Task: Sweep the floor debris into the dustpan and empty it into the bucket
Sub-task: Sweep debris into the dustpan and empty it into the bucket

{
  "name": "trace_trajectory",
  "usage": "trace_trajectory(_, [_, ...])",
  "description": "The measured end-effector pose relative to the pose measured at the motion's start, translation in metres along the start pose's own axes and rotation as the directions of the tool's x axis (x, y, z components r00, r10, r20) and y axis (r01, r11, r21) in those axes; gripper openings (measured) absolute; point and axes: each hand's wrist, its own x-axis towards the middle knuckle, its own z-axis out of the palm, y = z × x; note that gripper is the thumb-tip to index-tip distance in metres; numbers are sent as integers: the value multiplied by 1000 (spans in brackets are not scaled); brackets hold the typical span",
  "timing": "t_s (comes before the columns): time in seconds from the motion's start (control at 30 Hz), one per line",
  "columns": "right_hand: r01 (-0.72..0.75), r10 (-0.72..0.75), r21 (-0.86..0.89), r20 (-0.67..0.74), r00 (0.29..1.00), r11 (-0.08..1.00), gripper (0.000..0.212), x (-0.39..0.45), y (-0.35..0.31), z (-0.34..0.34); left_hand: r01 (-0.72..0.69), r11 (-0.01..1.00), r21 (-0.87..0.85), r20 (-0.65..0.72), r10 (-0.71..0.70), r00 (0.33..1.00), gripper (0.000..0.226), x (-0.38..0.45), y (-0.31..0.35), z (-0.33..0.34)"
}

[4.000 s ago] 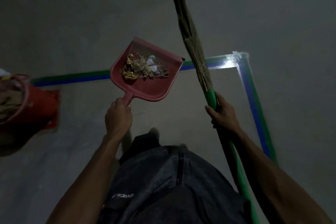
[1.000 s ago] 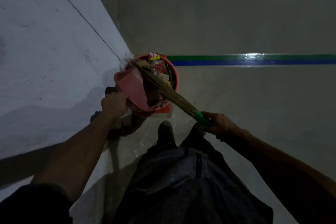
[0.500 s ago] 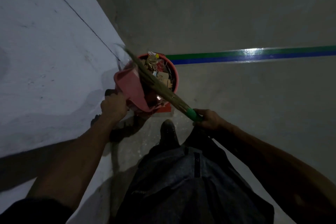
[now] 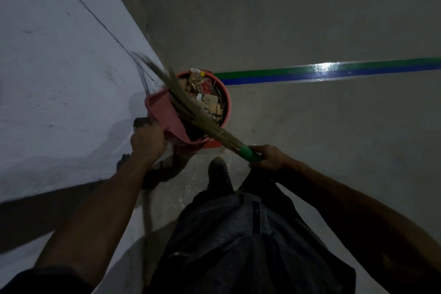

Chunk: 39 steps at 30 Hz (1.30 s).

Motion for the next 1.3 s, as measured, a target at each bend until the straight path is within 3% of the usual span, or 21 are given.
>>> trace_trajectory(0.17, [40,-40,-5,-90,995,999,64,-20,2,-10,41,999,-25,17,-41,999,17,3,-5,-3])
trace_trajectory(0.37, [161,-162,-140,2,987,977,68,-30,1,1,20,999,-25,24,-19,1000,30,12,-4,-8])
trace_trajectory(0.5, [98,-102,-192,-8,995,976,69,-26,17,3,5,999,36,-24,-4,1000,32,6,-4,-6])
trace_trajectory(0.67, [31,-54,-197,-113,992,980,69,-35,40,1,42,999,-19,-16,-42,999,23,-6,-1,-1])
trace_trajectory(0.77, [112,-137,-150,-170,976,982,67,-46,47,1,42,998,-48,-45,-44,998,21,-16,4,2])
trace_trajectory(0.9, [228,-247,-206,-75,966,952,67,-58,55,6,55,997,-47,-126,-60,990,24,-29,25,4])
trace_trajectory(1.0, [183,-196,-219,-35,980,958,67,-60,70,8,108,994,-22,-133,-110,985,24,-41,41,4])
trace_trajectory(1.17, [42,-52,-99,-103,993,994,68,-68,102,1,70,998,-5,-170,-70,983,20,-64,52,11])
trace_trajectory(1.3, [114,-125,-75,-161,979,991,66,-82,119,1,145,989,-30,-151,-148,977,25,-79,66,12])
